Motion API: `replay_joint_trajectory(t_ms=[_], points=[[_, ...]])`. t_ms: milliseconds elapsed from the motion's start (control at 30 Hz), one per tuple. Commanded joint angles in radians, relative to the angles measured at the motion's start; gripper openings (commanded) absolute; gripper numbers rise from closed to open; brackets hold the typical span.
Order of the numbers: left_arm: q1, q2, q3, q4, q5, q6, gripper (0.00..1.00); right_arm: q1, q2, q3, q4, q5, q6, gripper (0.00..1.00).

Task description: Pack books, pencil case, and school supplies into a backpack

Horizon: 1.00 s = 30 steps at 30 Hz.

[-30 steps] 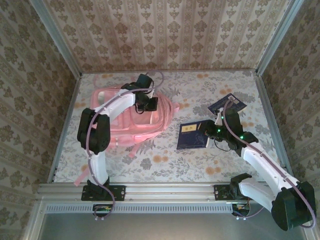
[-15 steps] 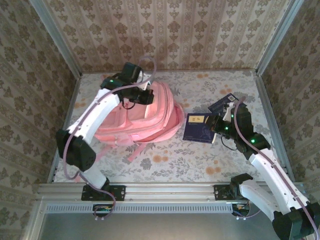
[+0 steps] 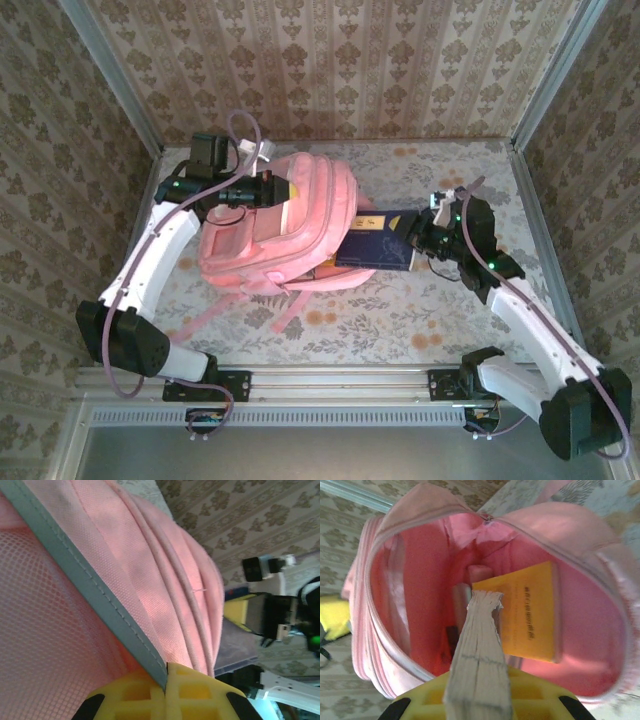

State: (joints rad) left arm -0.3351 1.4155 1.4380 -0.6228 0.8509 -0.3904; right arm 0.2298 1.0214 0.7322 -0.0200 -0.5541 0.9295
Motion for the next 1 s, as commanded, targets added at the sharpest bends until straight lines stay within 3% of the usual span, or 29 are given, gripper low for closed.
replay_joint_trajectory(t_ms=[0, 267, 500, 533, 633, 733, 867, 967], points=[[-0.006, -0.084, 0.025, 0.201, 0.157, -0.04, 0.0, 0.009, 0.098, -0.002, 0.253, -0.091, 0.151, 0.0], [-0.007, -0.107, 0.015, 0.239, 0.188, -0.07, 0.0, 0.136, 0.332, 0.097, 0.337, 0.031, 0.122, 0.0], [-0.005, -0.121, -0.01, 0.264, 0.19, -0.08, 0.0, 0.306, 0.639, 0.338, 0.349, 0.08, 0.128, 0.02], [-0.004, -0.124, -0.013, 0.264, 0.187, -0.079, 0.0, 0.327, 0.678, 0.372, 0.335, 0.093, 0.125, 0.1], [0.001, -0.13, -0.031, 0.259, 0.167, -0.078, 0.0, 0.376, 0.792, 0.487, 0.227, 0.109, 0.083, 0.49], [0.005, -0.14, -0.042, 0.252, 0.147, -0.08, 0.0, 0.371, 0.797, 0.492, 0.137, 0.149, 0.042, 0.69], [0.008, -0.144, -0.05, 0.242, 0.126, -0.076, 0.0, 0.35, 0.701, 0.454, 0.017, 0.252, -0.066, 0.89], [0.013, -0.136, -0.053, 0.246, 0.116, -0.085, 0.0, 0.342, 0.654, 0.458, -0.08, 0.289, -0.142, 0.91]])
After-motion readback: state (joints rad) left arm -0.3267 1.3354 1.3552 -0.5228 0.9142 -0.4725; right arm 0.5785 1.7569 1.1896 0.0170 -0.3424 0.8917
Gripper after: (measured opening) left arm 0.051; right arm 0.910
